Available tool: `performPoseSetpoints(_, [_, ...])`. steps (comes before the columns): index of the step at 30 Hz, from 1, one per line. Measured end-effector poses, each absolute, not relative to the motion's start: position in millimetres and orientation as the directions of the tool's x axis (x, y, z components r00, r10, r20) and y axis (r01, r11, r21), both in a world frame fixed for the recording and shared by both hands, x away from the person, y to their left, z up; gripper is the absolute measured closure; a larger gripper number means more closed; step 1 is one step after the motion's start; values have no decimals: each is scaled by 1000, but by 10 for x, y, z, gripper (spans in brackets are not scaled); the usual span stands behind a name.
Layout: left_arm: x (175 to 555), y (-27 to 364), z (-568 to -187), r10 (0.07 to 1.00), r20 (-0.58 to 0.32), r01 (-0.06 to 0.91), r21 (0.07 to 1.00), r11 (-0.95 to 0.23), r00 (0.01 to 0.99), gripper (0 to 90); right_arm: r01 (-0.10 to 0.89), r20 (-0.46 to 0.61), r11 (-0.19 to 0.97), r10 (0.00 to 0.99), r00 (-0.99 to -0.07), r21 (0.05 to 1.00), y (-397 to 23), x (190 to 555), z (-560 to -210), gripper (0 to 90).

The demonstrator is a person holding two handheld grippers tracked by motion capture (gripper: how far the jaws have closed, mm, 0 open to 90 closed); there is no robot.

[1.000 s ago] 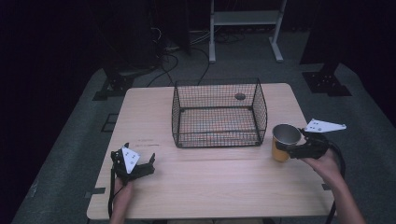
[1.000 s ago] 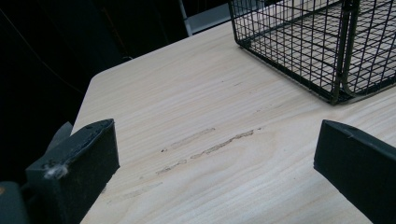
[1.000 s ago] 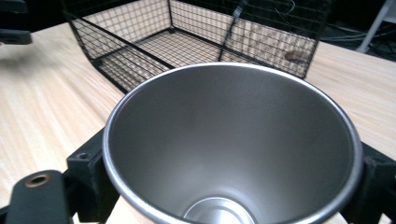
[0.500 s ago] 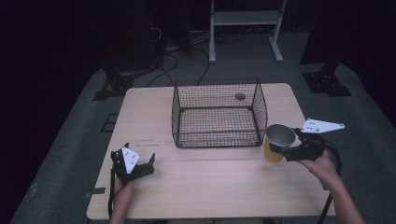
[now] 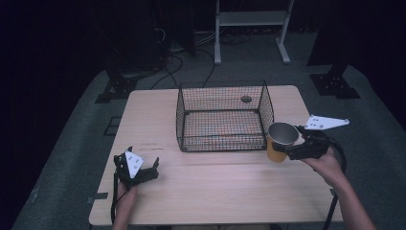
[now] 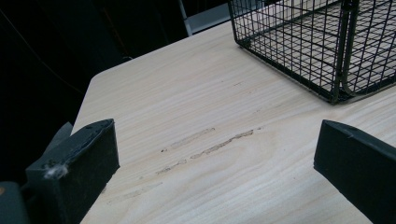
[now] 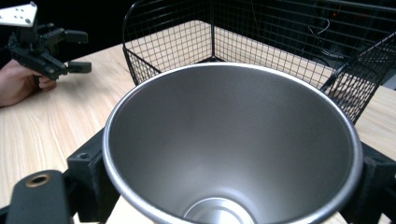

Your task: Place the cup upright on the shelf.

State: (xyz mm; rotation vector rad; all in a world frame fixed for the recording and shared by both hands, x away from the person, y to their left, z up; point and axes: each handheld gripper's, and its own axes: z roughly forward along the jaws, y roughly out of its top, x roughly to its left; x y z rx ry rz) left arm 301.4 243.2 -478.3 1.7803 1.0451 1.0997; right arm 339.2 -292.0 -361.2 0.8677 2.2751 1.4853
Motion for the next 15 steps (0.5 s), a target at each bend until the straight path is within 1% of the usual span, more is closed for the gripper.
performPoseSetpoints(15, [3014, 2432, -4784, 915, 285, 238, 904, -356, 287, 0, 310, 76, 297, 599, -797, 903, -2768, 3510, -3396, 120])
